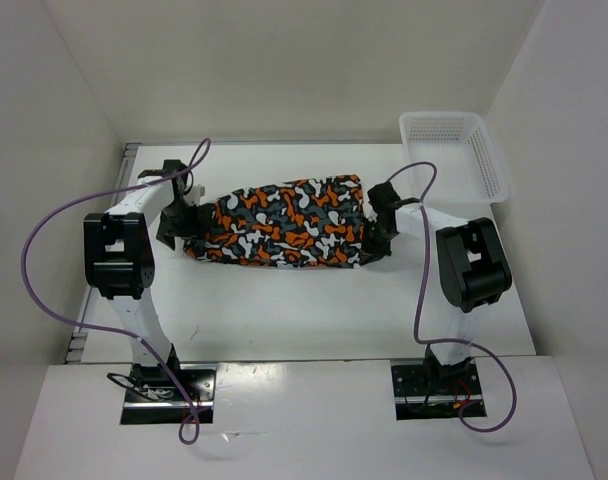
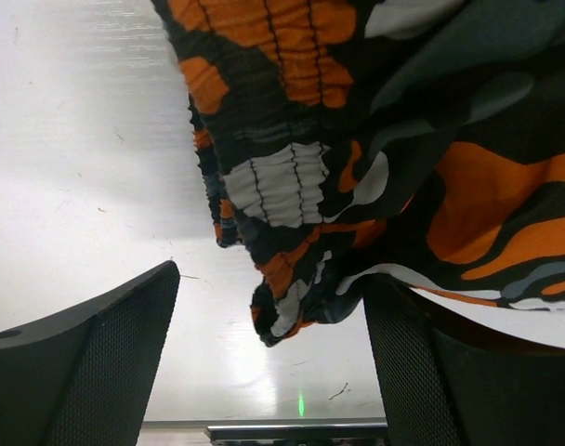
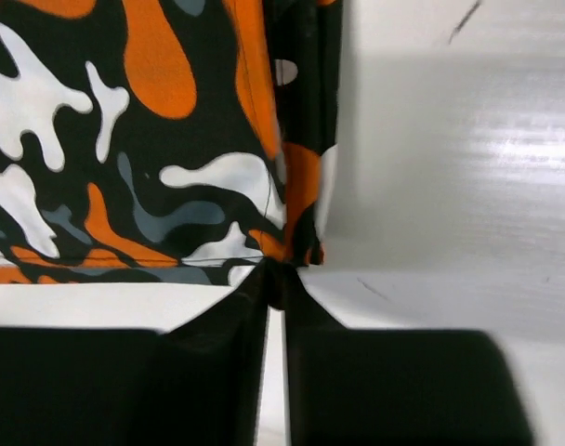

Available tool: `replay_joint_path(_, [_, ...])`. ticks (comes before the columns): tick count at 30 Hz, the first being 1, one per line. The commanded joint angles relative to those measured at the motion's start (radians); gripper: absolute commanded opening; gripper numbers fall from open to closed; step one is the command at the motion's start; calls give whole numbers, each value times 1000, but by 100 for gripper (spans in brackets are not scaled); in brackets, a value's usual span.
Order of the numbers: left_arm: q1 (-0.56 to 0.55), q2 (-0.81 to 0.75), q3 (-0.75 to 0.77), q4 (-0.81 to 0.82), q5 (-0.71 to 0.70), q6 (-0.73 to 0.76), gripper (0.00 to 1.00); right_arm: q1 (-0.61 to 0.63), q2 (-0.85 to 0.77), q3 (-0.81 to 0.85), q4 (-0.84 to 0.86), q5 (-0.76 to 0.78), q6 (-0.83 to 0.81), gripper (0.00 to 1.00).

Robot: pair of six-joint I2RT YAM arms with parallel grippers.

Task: Fold and stack the shorts
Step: Fold the shorts

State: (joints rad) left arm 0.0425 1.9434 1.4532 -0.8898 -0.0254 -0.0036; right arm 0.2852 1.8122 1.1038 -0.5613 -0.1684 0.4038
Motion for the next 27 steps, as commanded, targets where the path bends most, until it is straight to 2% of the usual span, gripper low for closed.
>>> replay_joint_path(1, [5, -20, 27, -5, 18, 4, 87, -3, 65, 48, 89, 96, -42, 8])
replay_joint_path(3, [5, -32, 74, -5, 31, 4, 88, -3, 78, 82, 100, 110, -94, 0])
replay_joint_path(5, [5, -44, 105, -17, 48, 4, 91, -3, 90, 128, 110, 122, -134, 0])
replay_joint_path(8, [5, -81, 150, -35, 71, 4, 99, -3, 99, 174, 135, 110, -285, 0])
replay_joint_path(11, [5, -93, 190, -35, 116, 4, 100, -3, 79, 211, 144, 136, -466, 0])
replay_joint_path(15, [5, -15, 220, 41, 142, 4, 100, -3, 38, 231, 167, 202, -586, 0])
replay_joint_path(18, [5, 80, 243, 109, 101, 4, 100, -3, 9, 251, 167, 211, -638, 0])
replay_joint_path(23, [-21, 221, 314, 153, 110, 4, 100, -3, -1, 346, 146, 211, -740, 0])
replay_joint_path(27, [-53, 264, 352, 178, 110, 4, 98, -3, 19, 436, 126, 211, -784, 0])
